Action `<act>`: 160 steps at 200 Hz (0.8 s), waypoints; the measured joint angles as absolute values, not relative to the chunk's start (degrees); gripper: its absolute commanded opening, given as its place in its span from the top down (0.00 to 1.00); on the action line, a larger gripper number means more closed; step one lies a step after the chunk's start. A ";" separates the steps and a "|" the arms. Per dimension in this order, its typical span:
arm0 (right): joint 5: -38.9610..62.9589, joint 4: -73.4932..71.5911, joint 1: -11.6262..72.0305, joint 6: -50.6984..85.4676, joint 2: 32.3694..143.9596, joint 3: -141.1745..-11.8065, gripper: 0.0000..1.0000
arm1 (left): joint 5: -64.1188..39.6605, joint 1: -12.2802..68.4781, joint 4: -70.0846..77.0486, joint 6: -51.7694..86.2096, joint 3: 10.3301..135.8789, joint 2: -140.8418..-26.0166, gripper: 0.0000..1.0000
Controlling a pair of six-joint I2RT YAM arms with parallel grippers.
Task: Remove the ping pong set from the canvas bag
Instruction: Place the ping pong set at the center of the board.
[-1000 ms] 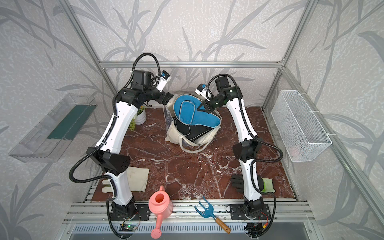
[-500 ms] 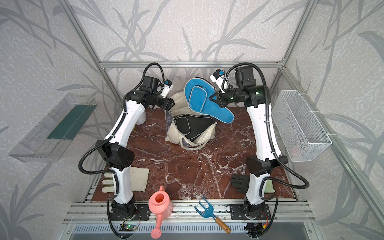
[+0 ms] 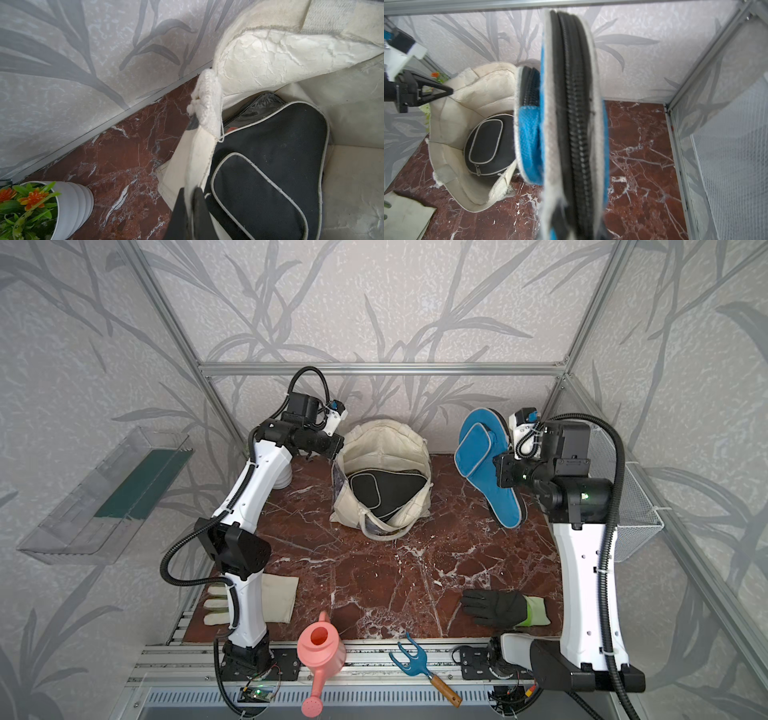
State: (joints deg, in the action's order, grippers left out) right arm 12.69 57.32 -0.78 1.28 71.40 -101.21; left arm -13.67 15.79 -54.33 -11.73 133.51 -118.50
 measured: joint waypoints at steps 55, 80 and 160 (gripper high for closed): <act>6.90 40.86 -0.75 11.94 68.51 -69.93 1.00 | -14.31 15.79 -47.83 -10.41 124.97 -114.28 1.00; 7.11 30.83 -0.82 17.02 69.87 -60.40 1.00 | -15.27 15.73 -46.74 -10.24 123.87 -113.89 1.00; 17.96 -10.72 -7.25 37.17 86.56 -48.16 1.00 | -17.06 15.86 -43.51 -9.87 117.86 -110.39 1.00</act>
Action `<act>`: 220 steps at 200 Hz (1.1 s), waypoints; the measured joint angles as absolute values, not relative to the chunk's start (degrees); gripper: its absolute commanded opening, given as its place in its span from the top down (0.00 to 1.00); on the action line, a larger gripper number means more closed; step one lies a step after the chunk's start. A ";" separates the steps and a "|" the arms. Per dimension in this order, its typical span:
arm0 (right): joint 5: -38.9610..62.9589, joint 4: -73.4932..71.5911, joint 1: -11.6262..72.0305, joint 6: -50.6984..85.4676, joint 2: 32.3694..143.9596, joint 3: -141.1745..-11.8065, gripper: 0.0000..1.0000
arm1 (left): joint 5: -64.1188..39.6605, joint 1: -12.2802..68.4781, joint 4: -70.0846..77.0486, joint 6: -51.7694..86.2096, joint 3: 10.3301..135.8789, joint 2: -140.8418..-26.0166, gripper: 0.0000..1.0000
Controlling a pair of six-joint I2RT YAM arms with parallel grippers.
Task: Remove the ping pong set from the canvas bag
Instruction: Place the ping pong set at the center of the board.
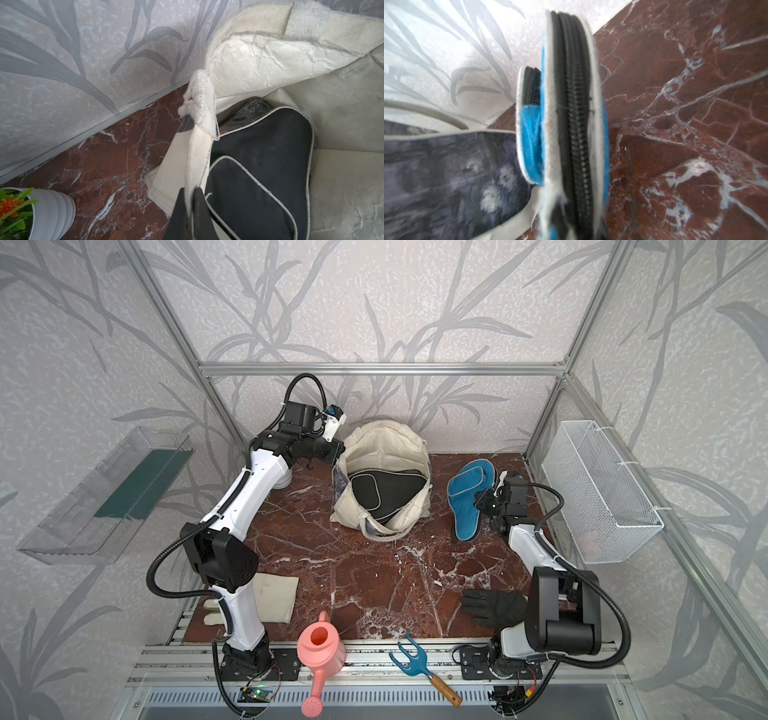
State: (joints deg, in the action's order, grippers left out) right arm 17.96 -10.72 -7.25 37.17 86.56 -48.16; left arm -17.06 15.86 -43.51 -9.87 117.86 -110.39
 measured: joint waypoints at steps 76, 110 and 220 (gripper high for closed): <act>28.42 -39.35 -13.47 55.61 106.17 -44.53 1.00 | -17.06 16.16 -42.72 -10.63 115.74 -108.71 1.00; 31.66 -38.83 -15.84 57.14 111.50 -49.56 1.00 | -17.08 16.19 -42.83 -10.94 115.90 -108.81 1.00; 36.27 -28.25 -20.45 54.35 121.27 -65.63 0.98 | -17.89 16.19 -44.82 -11.99 119.24 -110.80 1.00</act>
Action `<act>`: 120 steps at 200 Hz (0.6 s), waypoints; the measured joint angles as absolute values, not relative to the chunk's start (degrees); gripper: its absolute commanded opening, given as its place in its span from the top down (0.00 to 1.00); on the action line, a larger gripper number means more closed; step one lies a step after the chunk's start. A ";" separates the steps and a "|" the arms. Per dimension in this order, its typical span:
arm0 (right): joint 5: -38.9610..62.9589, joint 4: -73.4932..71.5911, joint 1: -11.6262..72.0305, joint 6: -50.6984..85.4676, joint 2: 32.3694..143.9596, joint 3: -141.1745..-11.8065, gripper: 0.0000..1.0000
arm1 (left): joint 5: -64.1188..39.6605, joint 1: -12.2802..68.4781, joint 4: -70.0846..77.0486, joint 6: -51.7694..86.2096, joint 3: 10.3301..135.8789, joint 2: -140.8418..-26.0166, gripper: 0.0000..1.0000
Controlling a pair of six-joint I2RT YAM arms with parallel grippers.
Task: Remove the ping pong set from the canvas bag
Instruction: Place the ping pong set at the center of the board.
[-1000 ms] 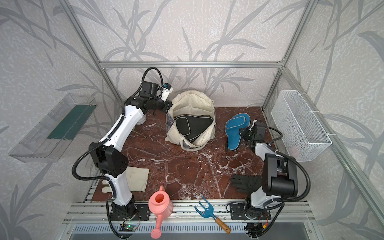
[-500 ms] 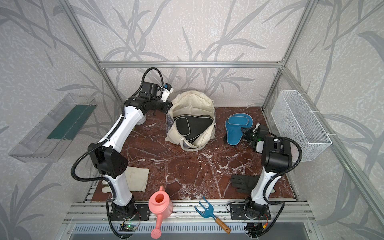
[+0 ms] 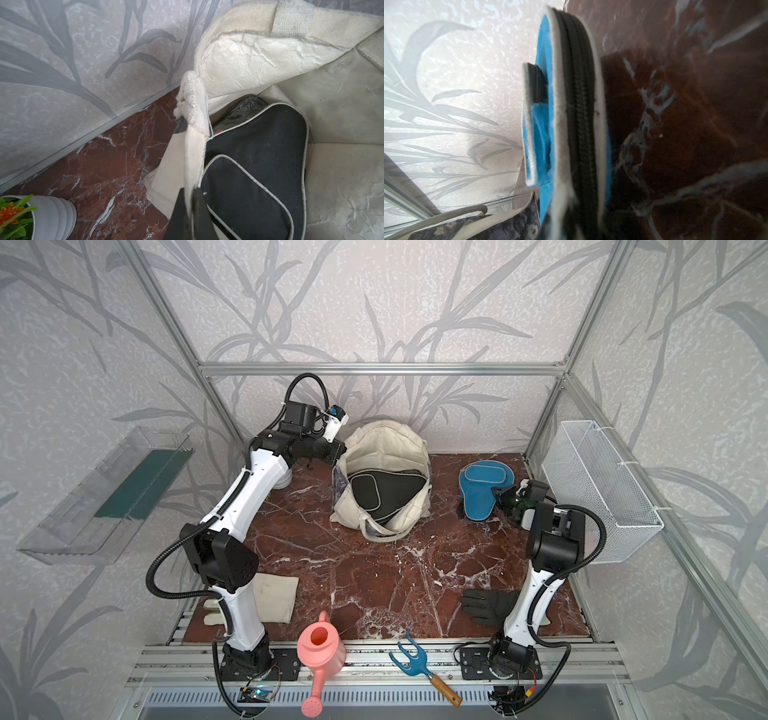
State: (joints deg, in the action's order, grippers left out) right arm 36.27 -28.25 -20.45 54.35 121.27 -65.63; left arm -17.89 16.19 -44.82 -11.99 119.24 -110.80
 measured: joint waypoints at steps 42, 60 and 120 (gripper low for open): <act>35.73 -25.32 -20.64 52.99 121.93 -66.89 0.15 | -17.85 16.19 -46.28 -12.01 120.75 -111.24 1.00; 35.79 -25.30 -20.78 52.18 121.51 -66.70 0.01 | -17.85 16.19 -46.50 -12.01 120.92 -111.33 1.00; 28.58 -21.02 -21.43 49.43 110.96 -57.04 0.01 | -17.85 16.45 -46.70 -12.01 120.92 -111.33 1.00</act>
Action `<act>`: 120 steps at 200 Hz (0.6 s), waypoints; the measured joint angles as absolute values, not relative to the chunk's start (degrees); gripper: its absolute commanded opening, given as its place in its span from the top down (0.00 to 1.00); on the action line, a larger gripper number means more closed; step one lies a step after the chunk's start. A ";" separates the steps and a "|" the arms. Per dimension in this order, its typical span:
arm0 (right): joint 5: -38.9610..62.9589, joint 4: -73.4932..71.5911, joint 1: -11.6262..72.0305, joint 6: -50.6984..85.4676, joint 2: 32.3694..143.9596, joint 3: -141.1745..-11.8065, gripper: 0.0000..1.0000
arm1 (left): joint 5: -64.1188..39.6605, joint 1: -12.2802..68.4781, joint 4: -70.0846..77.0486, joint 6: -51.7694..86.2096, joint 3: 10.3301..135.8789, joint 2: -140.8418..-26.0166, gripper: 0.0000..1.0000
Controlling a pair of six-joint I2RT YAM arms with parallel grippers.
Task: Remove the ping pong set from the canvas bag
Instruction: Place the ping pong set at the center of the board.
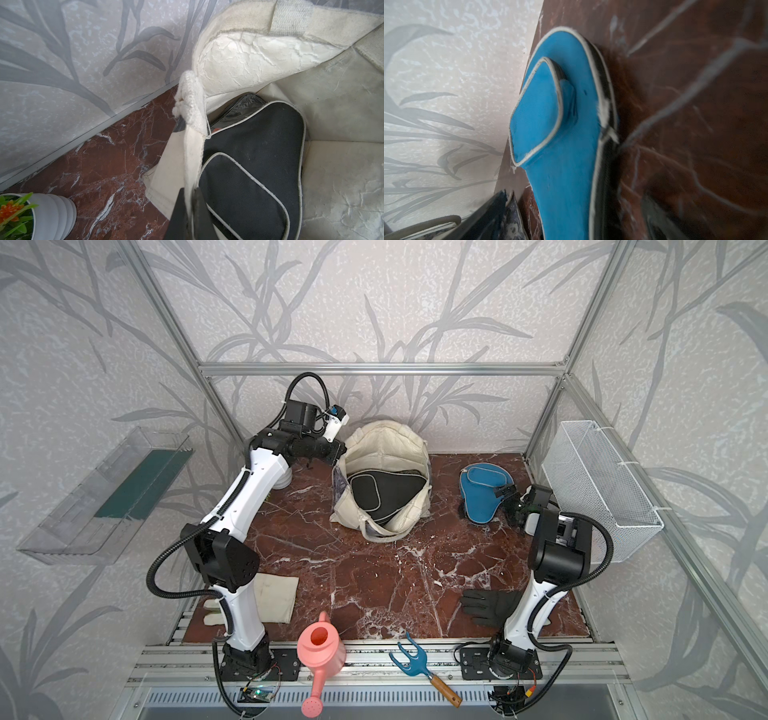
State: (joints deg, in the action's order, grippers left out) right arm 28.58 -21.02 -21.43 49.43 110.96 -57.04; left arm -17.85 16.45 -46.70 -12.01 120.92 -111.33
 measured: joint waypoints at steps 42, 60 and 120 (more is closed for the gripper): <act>25.96 -20.60 -21.37 48.99 99.44 -45.60 0.01 | -17.89 16.45 -46.68 -11.99 120.92 -111.33 1.00; 25.71 -19.22 -20.49 48.16 93.60 -40.88 0.01 | -17.91 16.45 -46.68 -11.99 120.92 -111.33 1.00; 15.18 0.69 3.36 34.44 66.15 -40.88 0.01 | -18.44 16.45 -47.22 -12.03 122.19 -111.33 1.00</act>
State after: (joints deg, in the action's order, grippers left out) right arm 15.18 0.69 3.36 34.44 66.15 -40.88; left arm -18.44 16.45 -47.22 -12.03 122.19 -111.33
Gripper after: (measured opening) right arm 0.991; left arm 0.064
